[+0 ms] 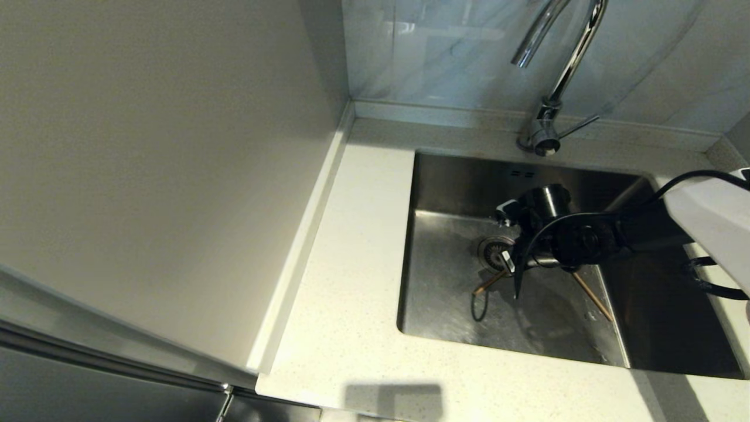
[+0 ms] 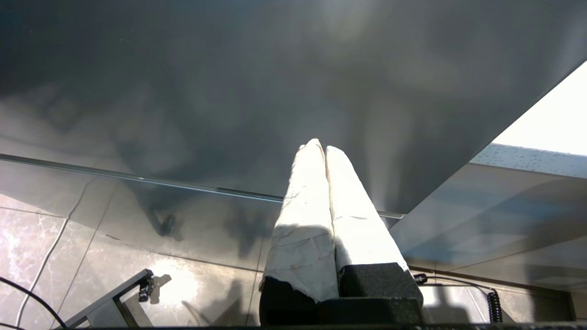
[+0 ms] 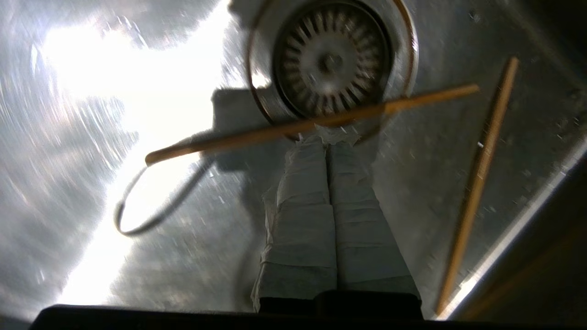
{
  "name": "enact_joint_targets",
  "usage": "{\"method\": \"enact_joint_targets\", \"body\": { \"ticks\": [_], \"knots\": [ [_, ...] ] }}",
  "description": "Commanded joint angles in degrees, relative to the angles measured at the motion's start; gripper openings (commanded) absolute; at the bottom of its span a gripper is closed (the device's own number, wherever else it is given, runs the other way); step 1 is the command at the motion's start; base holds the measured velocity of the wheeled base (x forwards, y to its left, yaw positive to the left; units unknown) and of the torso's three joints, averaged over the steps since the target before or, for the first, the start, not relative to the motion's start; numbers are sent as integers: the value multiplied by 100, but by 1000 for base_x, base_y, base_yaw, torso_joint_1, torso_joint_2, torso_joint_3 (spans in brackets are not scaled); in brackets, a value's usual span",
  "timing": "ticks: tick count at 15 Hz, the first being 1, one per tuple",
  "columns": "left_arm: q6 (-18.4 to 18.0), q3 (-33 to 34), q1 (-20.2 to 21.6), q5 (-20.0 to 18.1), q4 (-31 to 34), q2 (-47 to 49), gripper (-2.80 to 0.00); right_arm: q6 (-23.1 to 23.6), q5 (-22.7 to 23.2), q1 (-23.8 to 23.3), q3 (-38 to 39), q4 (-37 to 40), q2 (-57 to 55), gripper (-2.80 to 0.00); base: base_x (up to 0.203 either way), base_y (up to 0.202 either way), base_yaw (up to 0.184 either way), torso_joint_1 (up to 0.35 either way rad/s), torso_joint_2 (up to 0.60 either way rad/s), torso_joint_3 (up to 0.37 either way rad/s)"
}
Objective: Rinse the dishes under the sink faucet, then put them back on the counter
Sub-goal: Put the chopsticks back to the table from the sink
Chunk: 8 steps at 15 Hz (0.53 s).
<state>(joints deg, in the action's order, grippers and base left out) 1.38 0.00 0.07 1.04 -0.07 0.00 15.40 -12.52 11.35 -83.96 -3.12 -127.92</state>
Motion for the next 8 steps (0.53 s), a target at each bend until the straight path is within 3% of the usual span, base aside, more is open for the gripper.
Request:
{"method": "enact_joint_targets", "body": {
  "ticks": [1, 4, 8],
  "knots": [
    [3, 0, 1, 2, -1, -18, -280, -17, -112, 98, -10, -254, -378, -280, 0, 0, 0, 0, 0, 0],
    [3, 0, 1, 2, -1, -18, -280, 8, -300, 112, -110, -961, -720, -280, 0, 0, 0, 0, 0, 0],
    [3, 0, 1, 2, -1, -18, -280, 159, -313, 86, -201, -1068, -912, -280, 0, 0, 0, 0, 0, 0]
  ]
}}
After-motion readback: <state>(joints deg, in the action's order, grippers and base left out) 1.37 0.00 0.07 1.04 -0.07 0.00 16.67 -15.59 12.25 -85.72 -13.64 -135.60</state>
